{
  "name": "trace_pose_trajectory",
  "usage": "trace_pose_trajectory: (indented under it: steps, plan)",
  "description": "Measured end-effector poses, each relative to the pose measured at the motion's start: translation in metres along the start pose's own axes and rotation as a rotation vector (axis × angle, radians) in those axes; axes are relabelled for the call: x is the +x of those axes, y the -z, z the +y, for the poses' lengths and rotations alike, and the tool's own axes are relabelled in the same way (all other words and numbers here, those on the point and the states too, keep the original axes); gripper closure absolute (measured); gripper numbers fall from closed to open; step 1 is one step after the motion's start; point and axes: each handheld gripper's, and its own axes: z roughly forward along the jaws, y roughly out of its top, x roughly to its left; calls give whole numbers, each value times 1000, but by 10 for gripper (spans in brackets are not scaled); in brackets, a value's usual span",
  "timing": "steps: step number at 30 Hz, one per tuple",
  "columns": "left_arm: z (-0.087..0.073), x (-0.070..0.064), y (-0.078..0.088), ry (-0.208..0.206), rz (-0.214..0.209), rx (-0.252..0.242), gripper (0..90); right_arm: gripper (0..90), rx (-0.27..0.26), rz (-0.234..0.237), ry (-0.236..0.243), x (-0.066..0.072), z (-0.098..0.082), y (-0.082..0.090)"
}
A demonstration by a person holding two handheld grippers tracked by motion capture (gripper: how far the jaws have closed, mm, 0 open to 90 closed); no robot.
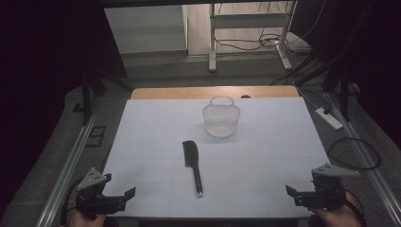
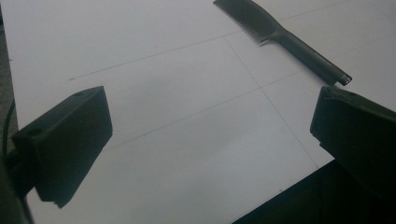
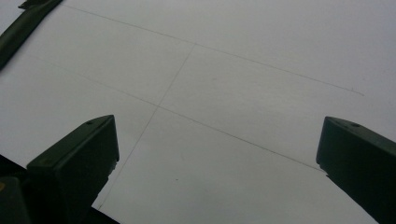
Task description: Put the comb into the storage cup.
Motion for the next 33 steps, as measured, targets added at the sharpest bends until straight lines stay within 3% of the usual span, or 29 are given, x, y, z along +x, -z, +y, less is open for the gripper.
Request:
trace_pose_trajectory:
  steps: [22,33]
  plan:
    - [-1,3,1,16,-23,0,0,0,10,8,26,3,1,-2]
    - [5,-3,-5,-6,-46,10,0,0,6,16,18,2,1,-2]
